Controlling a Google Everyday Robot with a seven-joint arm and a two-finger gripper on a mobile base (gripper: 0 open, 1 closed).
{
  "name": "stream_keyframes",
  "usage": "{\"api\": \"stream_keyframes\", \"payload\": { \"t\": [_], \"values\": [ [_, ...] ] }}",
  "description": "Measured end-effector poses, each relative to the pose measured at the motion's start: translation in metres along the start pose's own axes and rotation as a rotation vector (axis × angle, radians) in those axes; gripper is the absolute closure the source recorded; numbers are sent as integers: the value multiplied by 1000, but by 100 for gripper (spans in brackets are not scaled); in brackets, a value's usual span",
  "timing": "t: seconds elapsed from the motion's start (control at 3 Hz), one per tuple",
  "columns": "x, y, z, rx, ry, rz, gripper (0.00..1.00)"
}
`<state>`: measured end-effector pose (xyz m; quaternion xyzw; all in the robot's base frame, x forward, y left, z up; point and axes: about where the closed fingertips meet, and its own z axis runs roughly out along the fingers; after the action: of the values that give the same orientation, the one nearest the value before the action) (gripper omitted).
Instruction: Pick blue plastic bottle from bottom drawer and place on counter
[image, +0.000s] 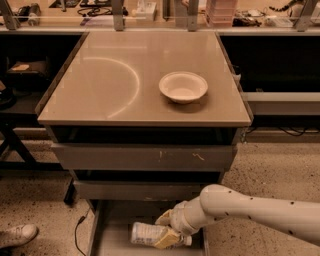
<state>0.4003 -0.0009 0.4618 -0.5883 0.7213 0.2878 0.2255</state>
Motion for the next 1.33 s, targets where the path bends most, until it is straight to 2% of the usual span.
{"api": "stream_keyframes", "payload": {
  "t": [0.33, 0.67, 1.0, 1.33],
  "values": [
    [-27, 32, -36, -1, 28, -6, 100],
    [-77, 54, -81, 47, 62, -92, 100],
    [-77, 54, -80, 46, 61, -91, 100],
    [-108, 42, -107, 122, 31, -142, 100]
  ]
}}
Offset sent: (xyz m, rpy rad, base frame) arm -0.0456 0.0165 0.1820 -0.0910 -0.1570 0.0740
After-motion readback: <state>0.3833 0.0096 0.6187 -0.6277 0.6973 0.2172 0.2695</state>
